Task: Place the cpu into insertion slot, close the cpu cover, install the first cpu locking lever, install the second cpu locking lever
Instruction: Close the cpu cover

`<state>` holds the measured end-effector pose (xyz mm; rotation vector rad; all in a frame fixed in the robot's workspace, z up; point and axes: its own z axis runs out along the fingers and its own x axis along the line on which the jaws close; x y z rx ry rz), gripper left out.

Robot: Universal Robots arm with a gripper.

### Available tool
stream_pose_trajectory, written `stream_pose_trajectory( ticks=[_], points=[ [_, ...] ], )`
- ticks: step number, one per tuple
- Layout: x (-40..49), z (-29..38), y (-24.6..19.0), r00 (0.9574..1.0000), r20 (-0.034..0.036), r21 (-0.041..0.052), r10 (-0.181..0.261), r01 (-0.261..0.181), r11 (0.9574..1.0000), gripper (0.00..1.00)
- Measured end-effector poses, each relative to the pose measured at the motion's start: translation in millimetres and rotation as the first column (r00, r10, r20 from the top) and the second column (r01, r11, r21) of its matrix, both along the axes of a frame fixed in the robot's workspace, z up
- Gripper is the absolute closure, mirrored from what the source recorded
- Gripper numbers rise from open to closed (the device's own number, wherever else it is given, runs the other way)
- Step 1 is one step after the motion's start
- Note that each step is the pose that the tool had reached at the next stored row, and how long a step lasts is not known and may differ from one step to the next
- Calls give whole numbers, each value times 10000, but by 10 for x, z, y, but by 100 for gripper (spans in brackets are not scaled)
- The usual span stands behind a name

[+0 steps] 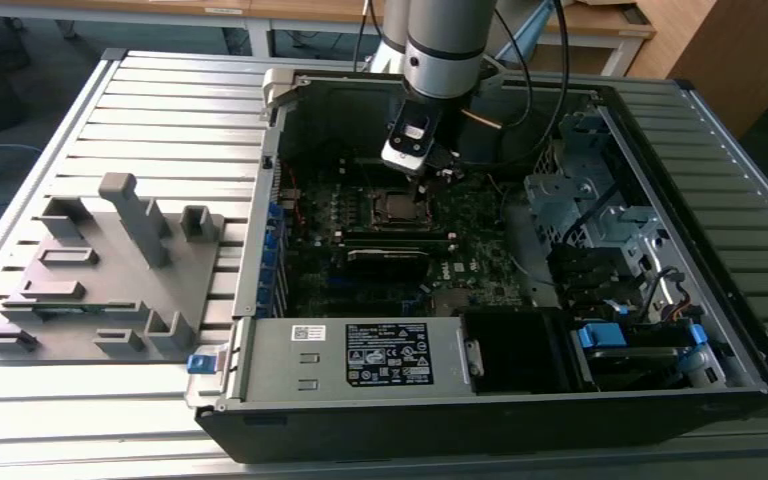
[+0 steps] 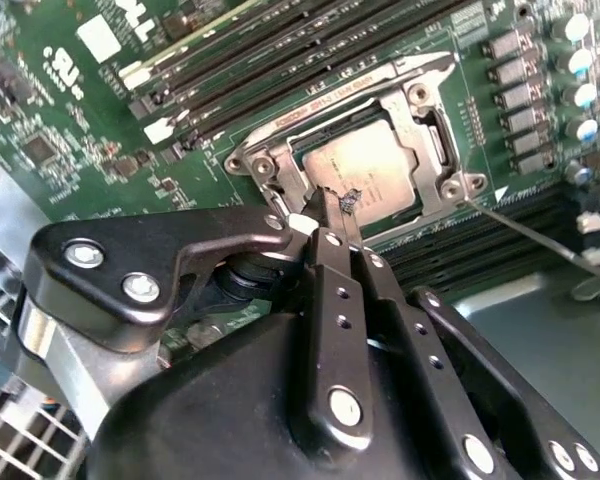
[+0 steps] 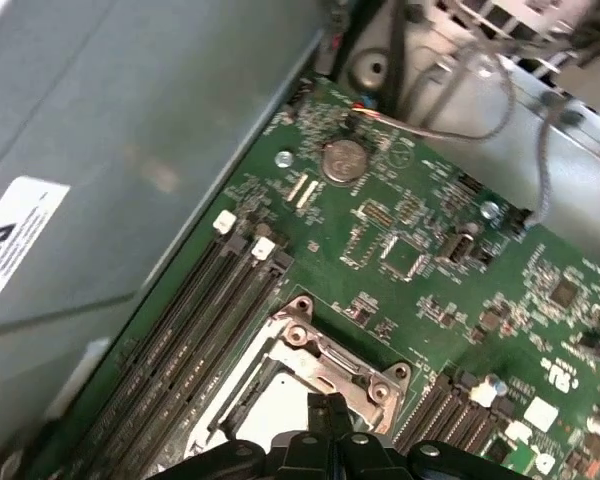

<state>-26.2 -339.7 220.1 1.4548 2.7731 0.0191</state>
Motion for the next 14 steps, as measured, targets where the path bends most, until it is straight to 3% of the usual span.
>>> stream_pose_trajectory(
  ticks=[4,7,11,14],
  points=[
    [0,-5,0,9974,0,0,725,-725,9974,90],
    [0,-9,0,9919,0,0,1272,-1272,9919,90],
    [0,-14,0,9801,0,0,1983,-1983,9801,90],
    [0,-18,0,9677,0,0,2523,-2523,9677,90]
  ],
)
